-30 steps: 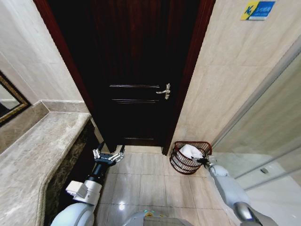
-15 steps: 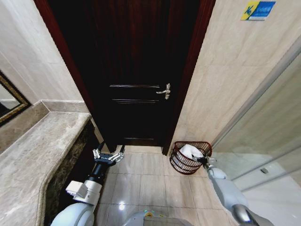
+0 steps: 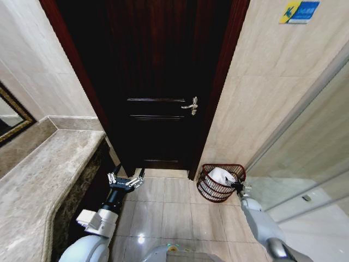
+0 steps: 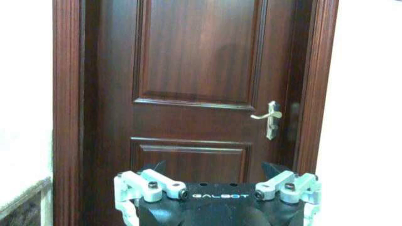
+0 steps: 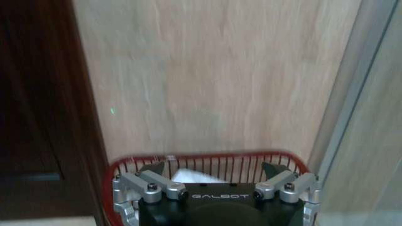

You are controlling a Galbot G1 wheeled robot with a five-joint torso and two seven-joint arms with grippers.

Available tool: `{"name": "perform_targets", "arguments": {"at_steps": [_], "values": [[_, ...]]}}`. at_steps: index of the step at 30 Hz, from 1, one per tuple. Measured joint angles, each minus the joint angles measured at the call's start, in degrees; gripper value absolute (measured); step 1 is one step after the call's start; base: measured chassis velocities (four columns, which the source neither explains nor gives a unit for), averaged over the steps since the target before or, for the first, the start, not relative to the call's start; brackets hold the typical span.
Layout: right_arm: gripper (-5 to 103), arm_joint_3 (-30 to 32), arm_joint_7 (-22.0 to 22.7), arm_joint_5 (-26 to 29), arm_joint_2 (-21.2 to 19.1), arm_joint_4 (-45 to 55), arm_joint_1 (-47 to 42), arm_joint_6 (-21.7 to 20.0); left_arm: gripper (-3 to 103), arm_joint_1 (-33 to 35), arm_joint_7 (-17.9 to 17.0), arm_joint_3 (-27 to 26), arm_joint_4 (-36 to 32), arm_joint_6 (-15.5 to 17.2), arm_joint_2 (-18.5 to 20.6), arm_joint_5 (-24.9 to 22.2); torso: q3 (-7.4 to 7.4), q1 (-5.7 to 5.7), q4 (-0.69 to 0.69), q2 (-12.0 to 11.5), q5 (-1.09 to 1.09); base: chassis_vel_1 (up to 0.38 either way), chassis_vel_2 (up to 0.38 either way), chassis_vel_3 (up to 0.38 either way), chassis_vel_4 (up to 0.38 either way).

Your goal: Discard the used towel into the hamper.

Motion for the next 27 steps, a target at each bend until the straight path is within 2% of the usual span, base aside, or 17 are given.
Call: {"name": "perform_targets", "arguments": {"at_steps": [2, 4, 6, 7, 9, 12, 13, 15, 17, 20, 22, 23, 27], "values": [[100, 1.6, 1.4, 0.7, -0.7, 8.1, -4.1, -1.6, 99, 0.0, 0.0, 0.0, 0.0, 0.0, 0.0, 0.0, 0.00, 0.00, -0.04, 0.0, 0.01, 0.000, 0.000, 0.000, 0.000], [100, 4.2, 4.0, 0.9, -1.3, 18.7, -8.9, -3.0, 99, 0.0, 0.0, 0.0, 0.0, 0.0, 0.0, 0.0, -0.01, 0.00, 0.01, 0.0, -0.07, 0.000, 0.000, 0.000, 0.000], [100, 5.0, 4.6, 0.8, -1.3, 21.6, -10.4, -3.3, 99, 0.0, 0.0, 0.0, 0.0, 0.0, 0.0, 0.0, -0.01, -0.01, 0.00, 0.0, -0.05, 0.000, 0.000, 0.000, 0.000], [100, 7.0, 5.4, 0.4, -1.3, 28.3, -14.0, -3.5, 99, 0.0, 0.0, 0.0, 0.0, 0.0, 0.0, 0.0, 0.00, 0.00, 0.01, 0.0, 0.01, 0.000, 0.000, 0.000, 0.000], [100, 7.6, 5.5, 0.3, -1.2, 30.3, -15.2, -3.5, 99, 0.0, 0.0, 0.0, 0.0, 0.0, 0.0, 0.0, 0.00, 0.00, 0.02, 0.0, 0.00, 0.000, 0.000, 0.000, 0.000], [100, 12.3, 6.6, -0.9, -0.1, 43.8, -23.9, -3.7, 99, 0.0, 0.0, 0.0, 0.0, 0.0, 0.0, 0.0, 0.00, 0.00, 0.00, 0.0, 0.02, 0.000, 0.000, 0.000, 0.000], [100, 12.3, 6.6, -0.9, -0.1, 43.8, -23.9, -3.7, 99, 0.0, 0.0, 0.0, 0.0, 0.0, 0.0, 0.0, 0.00, 0.00, 0.00, 0.0, 0.02, 0.000, 0.000, 0.000, 0.000], [100, 15.5, 7.2, -1.2, 0.8, 51.8, -29.0, -4.1, 99, 0.0, 0.0, 0.0, 0.0, 0.0, 0.0, 0.0, -0.01, -0.01, 0.00, 0.0, -0.02, 0.000, 0.000, 0.000, 0.000], [100, 16.2, 7.3, -1.1, 1.1, 53.6, -30.2, -4.2, 99, 0.0, 0.0, 0.0, 0.0, 0.0, 0.0, 0.0, -0.01, -0.01, 0.00, 0.0, 0.01, 0.000, 0.000, 0.000, 0.000], [100, 21.5, 7.4, -0.5, 3.1, 65.4, -38.0, -4.6, 99, 0.0, 0.0, 0.0, 0.0, 0.0, 0.0, 0.0, -0.01, -0.01, 0.00, 0.0, -0.04, 0.000, 0.000, 0.000, 0.000], [100, 22.1, 7.4, -0.4, 3.4, 66.7, -39.0, -4.6, 99, 0.0, 0.0, 0.0, 0.0, 0.0, 0.0, 0.0, -0.01, -0.01, 0.00, 0.0, -0.01, 0.000, 0.000, 0.000, 0.000], [100, 24.2, 6.9, -0.3, 4.9, 71.2, -43.0, -4.4, 99, 0.0, 0.0, 0.0, 0.0, 0.0, 0.0, 0.0, -0.01, -0.01, 0.00, 0.0, -0.02, 0.000, 0.000, 0.000, 0.000], [100, 26.4, 5.7, -2.2, 8.4, 75.0, -47.8, -1.5, 99, 0.0, 0.0, 0.0, 0.0, 0.0, 0.0, 0.0, -0.01, -0.01, 0.00, 0.0, 0.00, 0.000, 0.000, 0.000, 0.000]]}}
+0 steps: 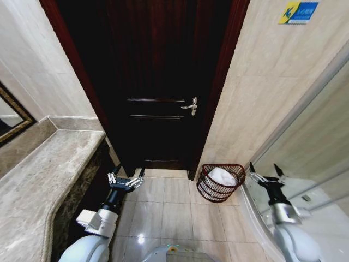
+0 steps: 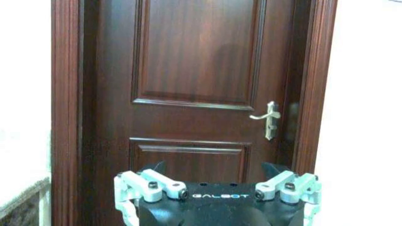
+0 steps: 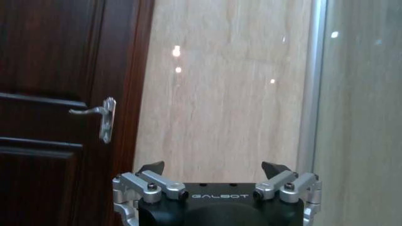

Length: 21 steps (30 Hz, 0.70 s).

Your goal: Discard the used towel into the hamper.

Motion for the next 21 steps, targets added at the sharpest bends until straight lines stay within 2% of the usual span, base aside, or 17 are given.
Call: {"name": "perform_targets", "arguments": {"at_steps": [2, 9, 21], "values": [[100, 0.0, -0.3, -1.1, 3.4, 2.8, -3.3, 2.0, 99, 0.0, 0.0, 0.0, 0.0, 0.0, 0.0, 0.0, 0.00, 0.00, 0.00, 0.0, 0.00, 0.000, 0.000, 0.000, 0.000], [100, -1.4, -0.5, -3.5, 8.7, 10.2, -8.9, 5.0, 99, 0.0, 0.0, 0.0, 0.0, 0.0, 0.0, 0.0, 0.00, 0.00, 0.00, 0.0, -0.02, 0.000, 0.000, 0.000, 0.000], [100, -3.7, 0.8, -6.6, 11.6, 15.2, -11.9, 7.8, 99, 0.0, 0.0, 0.0, 0.0, 0.0, 0.0, 0.0, 0.01, 0.01, 0.00, 0.0, -0.01, 0.000, 0.000, 0.000, 0.000]]}}
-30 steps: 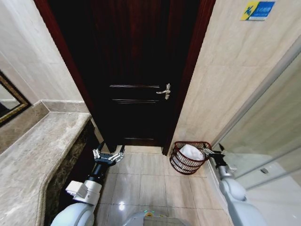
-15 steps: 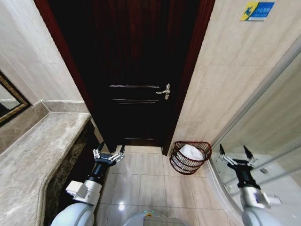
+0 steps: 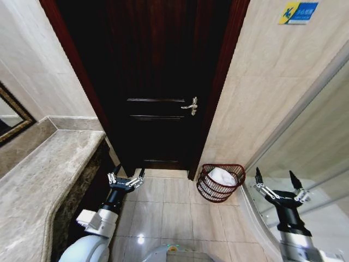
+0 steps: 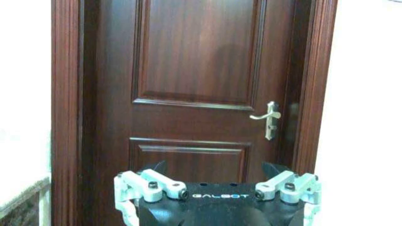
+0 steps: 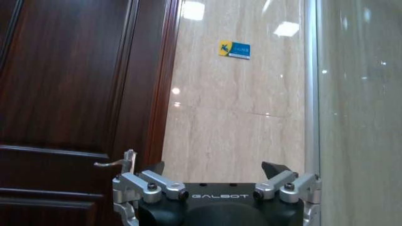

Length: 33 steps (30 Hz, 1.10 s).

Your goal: Discard the used towel into the hamper.

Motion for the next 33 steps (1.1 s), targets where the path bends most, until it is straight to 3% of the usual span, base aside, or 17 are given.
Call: {"name": "perform_targets", "arguments": {"at_steps": [7, 33], "values": [[100, -0.9, 3.2, -2.7, -0.3, -0.2, 0.1, -1.8, 99, 0.0, 0.0, 0.0, 0.0, 0.0, 0.0, 0.0, 0.00, 0.00, 0.00, 0.0, 0.00, 0.000, 0.000, 0.000, 0.000], [100, -0.9, 3.3, -2.6, -0.4, -0.5, 0.2, -1.9, 99, 0.0, 0.0, 0.0, 0.0, 0.0, 0.0, 0.0, 0.00, 0.00, 0.00, 0.0, 0.01, 0.000, 0.000, 0.000, 0.000]]}}
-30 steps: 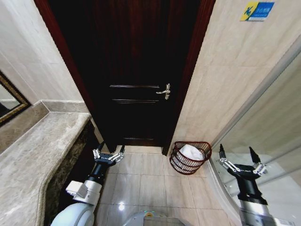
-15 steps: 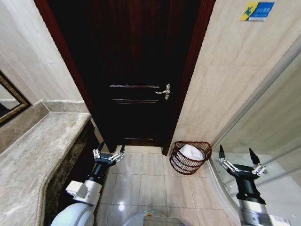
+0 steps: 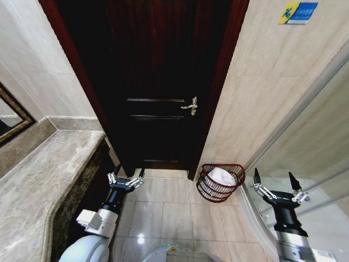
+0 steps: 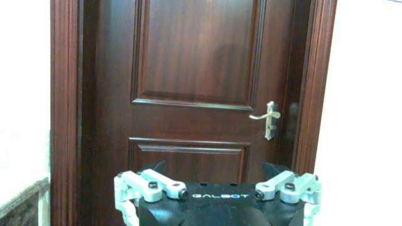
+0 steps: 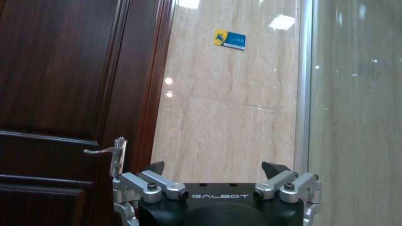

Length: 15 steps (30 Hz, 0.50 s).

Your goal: Discard the used towel into the hamper.

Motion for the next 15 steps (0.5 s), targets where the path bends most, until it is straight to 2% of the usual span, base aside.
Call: {"name": "perform_targets", "arguments": {"at_steps": [15], "values": [[100, 0.0, -0.1, 0.0, 0.0, -0.1, 0.0, 0.0, 99, 0.0, 0.0, 0.0, 0.0, 0.0, 0.0, 0.0, 0.00, 0.00, 0.00, 0.0, 0.00, 0.000, 0.000, 0.000, 0.000]]}}
